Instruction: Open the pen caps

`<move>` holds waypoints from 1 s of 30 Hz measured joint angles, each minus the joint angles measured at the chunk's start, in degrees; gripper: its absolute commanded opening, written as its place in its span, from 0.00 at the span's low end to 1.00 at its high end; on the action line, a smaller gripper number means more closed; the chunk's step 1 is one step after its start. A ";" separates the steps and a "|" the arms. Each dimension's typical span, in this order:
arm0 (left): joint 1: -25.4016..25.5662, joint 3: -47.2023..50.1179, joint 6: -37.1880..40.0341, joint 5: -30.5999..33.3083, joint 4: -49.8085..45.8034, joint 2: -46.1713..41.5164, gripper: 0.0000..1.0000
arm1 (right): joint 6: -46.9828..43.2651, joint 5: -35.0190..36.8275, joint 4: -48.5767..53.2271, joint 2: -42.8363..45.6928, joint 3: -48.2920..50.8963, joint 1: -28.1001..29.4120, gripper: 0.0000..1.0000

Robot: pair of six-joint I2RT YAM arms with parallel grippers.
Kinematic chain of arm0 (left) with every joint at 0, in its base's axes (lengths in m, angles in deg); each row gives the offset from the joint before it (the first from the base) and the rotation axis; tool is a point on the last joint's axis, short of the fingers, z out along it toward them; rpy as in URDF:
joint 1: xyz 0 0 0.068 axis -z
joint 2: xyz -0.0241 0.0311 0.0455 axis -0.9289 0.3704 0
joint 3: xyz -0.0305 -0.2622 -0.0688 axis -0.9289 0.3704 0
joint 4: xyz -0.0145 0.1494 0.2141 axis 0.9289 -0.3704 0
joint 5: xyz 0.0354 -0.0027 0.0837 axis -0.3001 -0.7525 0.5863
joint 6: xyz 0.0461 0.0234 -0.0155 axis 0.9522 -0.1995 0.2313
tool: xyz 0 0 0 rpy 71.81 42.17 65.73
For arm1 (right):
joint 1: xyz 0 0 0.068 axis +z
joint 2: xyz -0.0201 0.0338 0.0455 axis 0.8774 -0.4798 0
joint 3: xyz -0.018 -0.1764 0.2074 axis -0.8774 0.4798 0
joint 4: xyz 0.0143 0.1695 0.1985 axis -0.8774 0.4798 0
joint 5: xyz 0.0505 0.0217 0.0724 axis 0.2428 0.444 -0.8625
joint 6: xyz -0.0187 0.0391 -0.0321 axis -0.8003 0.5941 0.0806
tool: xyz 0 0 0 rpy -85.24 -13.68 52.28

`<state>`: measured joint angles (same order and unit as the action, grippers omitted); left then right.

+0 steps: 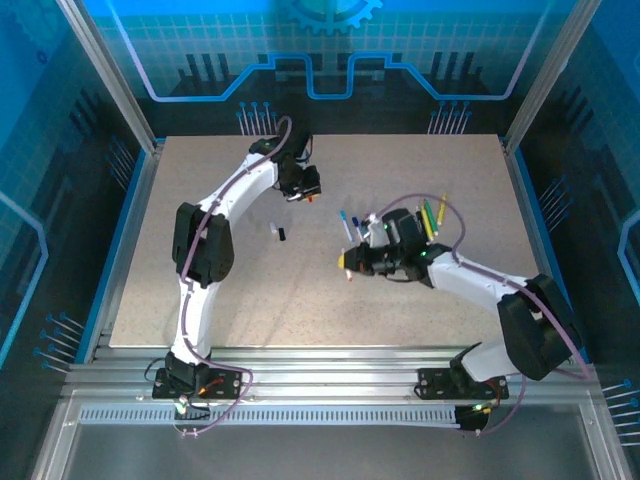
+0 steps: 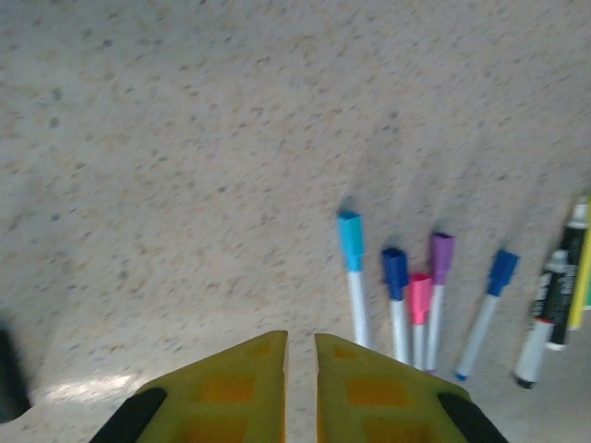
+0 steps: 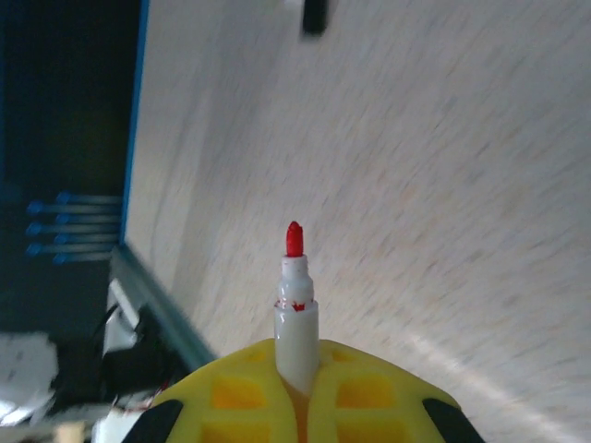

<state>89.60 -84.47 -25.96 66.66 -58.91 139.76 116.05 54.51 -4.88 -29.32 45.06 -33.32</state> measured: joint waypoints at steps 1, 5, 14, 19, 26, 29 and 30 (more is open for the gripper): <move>0.24 2.21 0.37 1.53 0.04 -1.31 0.00 | -1.40 1.88 2.32 0.07 -1.84 -1.70 0.00; 0.31 8.04 1.49 5.64 0.55 -4.15 0.00 | -6.86 9.77 11.69 -0.74 -8.33 -7.39 0.00; 0.26 11.89 1.62 10.93 1.75 -3.34 0.00 | -14.71 20.65 22.80 -11.96 -19.21 -13.62 0.00; 0.11 6.12 2.56 17.33 -0.55 1.33 0.00 | -16.17 23.96 25.18 -16.22 -22.73 -14.43 0.00; -2.56 -1.51 4.09 20.65 -2.93 6.95 0.00 | -16.63 26.40 26.38 -20.00 -27.17 -15.61 0.00; -4.96 -4.17 4.28 20.92 -4.33 9.22 0.00 | -16.94 27.26 27.30 -22.51 -29.49 -16.72 0.00; -5.75 -4.72 4.33 20.90 -4.61 9.79 0.00 | -17.09 27.65 27.61 -23.67 -30.47 -16.98 0.00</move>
<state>83.85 -89.19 -21.63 87.56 -63.52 149.56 98.96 82.16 22.73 -52.99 14.59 -50.30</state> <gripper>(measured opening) 0.129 0.074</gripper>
